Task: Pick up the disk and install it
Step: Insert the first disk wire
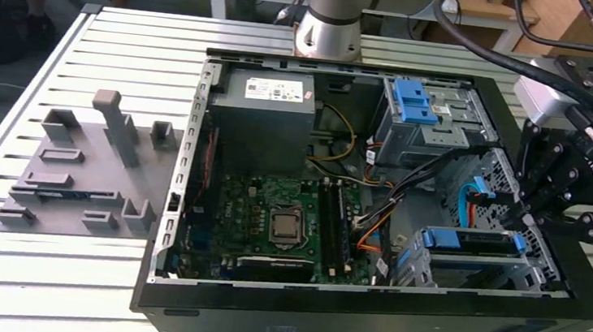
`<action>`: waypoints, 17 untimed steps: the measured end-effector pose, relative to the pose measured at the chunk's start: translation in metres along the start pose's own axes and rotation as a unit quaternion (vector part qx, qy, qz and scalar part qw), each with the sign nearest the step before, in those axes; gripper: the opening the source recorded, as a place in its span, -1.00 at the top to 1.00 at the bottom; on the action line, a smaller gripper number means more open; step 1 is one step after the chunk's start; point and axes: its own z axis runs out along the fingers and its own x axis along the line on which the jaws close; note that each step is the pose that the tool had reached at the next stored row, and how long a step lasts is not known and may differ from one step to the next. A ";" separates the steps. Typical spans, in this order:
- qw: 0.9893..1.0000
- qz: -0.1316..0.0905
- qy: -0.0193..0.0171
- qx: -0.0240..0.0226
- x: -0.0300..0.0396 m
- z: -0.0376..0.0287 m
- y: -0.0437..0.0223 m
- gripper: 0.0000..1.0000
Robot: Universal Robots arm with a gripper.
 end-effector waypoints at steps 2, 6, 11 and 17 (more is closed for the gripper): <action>1.000 0.000 0.000 0.000 -0.0053 0.0000 -0.0008 0.79; 1.000 0.000 0.000 0.000 -0.0088 0.0000 -0.0013 0.79; 1.000 0.000 0.000 0.000 -0.0116 0.0000 -0.0019 0.79; 1.000 0.000 0.000 0.001 -0.0130 -0.0001 -0.0021 0.79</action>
